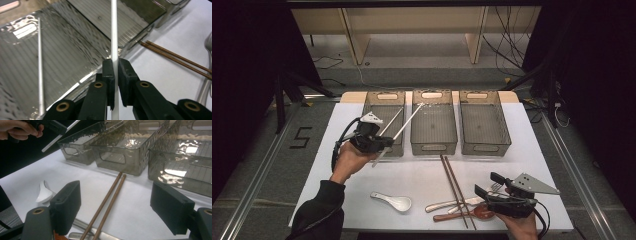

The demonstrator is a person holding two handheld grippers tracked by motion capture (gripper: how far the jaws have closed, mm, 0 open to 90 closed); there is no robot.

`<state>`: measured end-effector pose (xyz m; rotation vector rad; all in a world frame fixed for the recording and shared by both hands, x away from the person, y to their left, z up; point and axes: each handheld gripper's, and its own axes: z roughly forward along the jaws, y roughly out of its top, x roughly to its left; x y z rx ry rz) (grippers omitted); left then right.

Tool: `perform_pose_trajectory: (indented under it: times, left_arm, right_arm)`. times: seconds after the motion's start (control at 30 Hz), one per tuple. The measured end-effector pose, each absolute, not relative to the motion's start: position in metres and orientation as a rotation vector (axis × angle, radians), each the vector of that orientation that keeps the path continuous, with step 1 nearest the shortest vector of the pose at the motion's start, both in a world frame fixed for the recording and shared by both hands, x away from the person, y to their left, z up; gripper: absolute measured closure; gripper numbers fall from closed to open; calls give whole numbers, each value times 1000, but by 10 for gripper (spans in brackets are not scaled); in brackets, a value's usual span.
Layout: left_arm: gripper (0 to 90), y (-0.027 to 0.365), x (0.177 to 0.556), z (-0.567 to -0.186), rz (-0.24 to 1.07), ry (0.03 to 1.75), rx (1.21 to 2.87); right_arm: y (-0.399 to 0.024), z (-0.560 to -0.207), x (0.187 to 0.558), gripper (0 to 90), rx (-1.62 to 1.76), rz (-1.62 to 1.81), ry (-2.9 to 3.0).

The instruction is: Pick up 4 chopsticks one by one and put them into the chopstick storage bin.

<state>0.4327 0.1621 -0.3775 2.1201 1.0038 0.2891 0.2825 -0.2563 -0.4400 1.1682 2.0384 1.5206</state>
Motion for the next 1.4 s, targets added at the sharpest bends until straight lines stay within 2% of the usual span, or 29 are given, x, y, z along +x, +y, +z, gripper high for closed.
perform_pose_trajectory:
  times: [0.7,1.4]
  left_arm:
    - [839,186,480,-367,400,1096,2117]
    - [839,203,512,-387,453,1190,2079]
  right_arm:
    - [-257,-440,283,252,1173,1523,2040]
    - [-256,-440,283,252,1172,1525,2041]
